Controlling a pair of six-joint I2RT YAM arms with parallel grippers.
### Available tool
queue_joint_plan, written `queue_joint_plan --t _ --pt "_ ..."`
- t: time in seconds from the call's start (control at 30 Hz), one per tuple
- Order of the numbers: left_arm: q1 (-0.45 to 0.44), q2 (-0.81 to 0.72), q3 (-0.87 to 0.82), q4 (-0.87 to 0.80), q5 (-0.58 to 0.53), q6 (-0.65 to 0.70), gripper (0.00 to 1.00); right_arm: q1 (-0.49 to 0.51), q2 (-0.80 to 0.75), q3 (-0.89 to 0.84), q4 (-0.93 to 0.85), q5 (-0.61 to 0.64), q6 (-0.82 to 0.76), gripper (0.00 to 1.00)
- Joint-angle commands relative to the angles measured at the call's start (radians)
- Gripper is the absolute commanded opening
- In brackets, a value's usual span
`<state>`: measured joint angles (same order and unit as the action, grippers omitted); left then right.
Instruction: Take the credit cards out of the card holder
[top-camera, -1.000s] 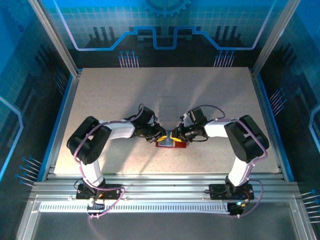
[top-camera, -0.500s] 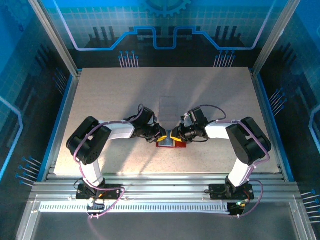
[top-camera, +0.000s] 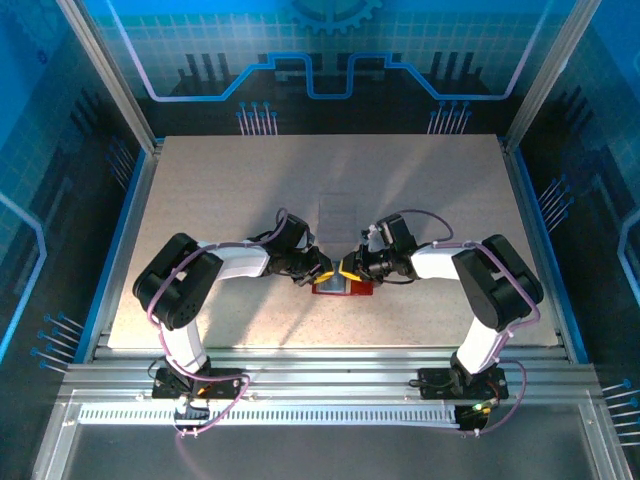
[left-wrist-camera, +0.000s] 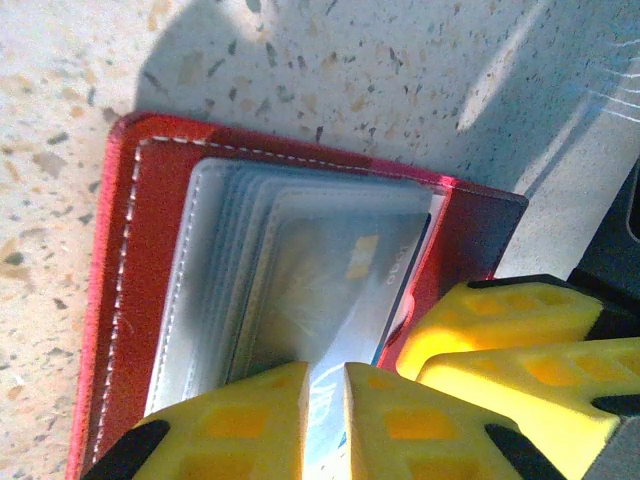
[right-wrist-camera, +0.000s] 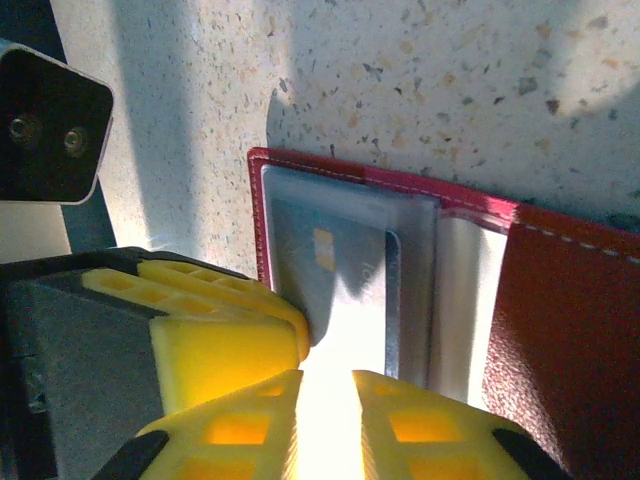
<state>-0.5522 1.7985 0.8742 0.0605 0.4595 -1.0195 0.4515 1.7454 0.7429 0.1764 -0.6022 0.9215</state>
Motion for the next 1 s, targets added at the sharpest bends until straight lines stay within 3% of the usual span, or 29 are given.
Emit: queue_joint_plan --t 0.0,0.3,0.97 --pt "-0.008 -0.012 0.001 -0.043 -0.027 0.005 0.18 0.015 0.034 -0.004 -0.005 -0.016 0.002 0.24" --pt "-0.008 -0.021 0.003 -0.049 -0.035 0.007 0.21 0.015 0.034 0.009 -0.086 0.02 -0.031 0.32" --pt "-0.007 -0.076 0.04 -0.118 -0.054 0.04 0.25 0.015 -0.068 0.035 -0.186 0.066 -0.063 0.32"
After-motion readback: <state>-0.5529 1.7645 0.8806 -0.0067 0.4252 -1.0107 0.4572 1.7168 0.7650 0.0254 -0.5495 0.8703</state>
